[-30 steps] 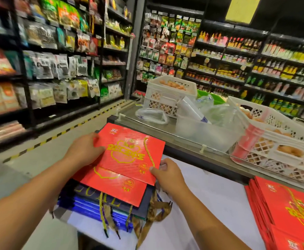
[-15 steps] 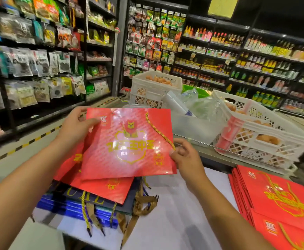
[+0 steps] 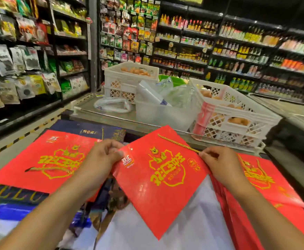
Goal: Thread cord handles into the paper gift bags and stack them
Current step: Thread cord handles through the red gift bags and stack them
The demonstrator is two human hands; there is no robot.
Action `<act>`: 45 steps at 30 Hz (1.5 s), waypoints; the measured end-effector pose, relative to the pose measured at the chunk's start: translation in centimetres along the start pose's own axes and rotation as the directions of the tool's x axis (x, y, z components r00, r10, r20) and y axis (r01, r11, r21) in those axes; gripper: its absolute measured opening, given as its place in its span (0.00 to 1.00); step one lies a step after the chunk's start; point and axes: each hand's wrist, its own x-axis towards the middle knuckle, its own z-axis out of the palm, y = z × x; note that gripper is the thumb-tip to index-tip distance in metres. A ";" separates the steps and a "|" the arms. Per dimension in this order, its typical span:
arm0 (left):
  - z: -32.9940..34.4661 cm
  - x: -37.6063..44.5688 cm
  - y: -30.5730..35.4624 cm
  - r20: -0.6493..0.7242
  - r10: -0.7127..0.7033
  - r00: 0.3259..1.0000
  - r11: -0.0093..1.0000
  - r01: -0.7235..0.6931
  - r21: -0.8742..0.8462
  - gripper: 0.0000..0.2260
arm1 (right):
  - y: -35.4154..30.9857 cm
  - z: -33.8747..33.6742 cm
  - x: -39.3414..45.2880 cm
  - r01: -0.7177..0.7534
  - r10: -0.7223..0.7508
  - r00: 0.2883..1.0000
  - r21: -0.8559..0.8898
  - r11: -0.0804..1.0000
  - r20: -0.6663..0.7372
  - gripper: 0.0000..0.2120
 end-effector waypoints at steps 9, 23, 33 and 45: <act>6.7 -4.4 -7.5 -0.187 -0.057 0.981 0.997 0.047 -0.053 0.12 | 1.3 2.5 -4.8 -0.091 0.037 0.969 0.213 0.973 0.244 0.17; 6.2 -6.8 -9.2 -0.064 -0.181 0.981 0.959 0.191 0.209 0.13 | -2.4 7.6 -10.3 -0.473 0.086 0.847 0.668 0.575 0.525 0.18; 5.9 -7.1 -9.7 -0.027 -0.039 0.999 0.929 0.046 0.366 0.10 | -2.5 7.7 -11.7 -0.410 0.188 0.905 0.669 0.620 0.381 0.08; 6.1 -6.7 -9.9 0.031 -0.087 0.996 0.970 0.077 0.231 0.14 | -2.8 7.4 -11.4 -0.386 0.182 0.914 0.637 0.667 0.363 0.06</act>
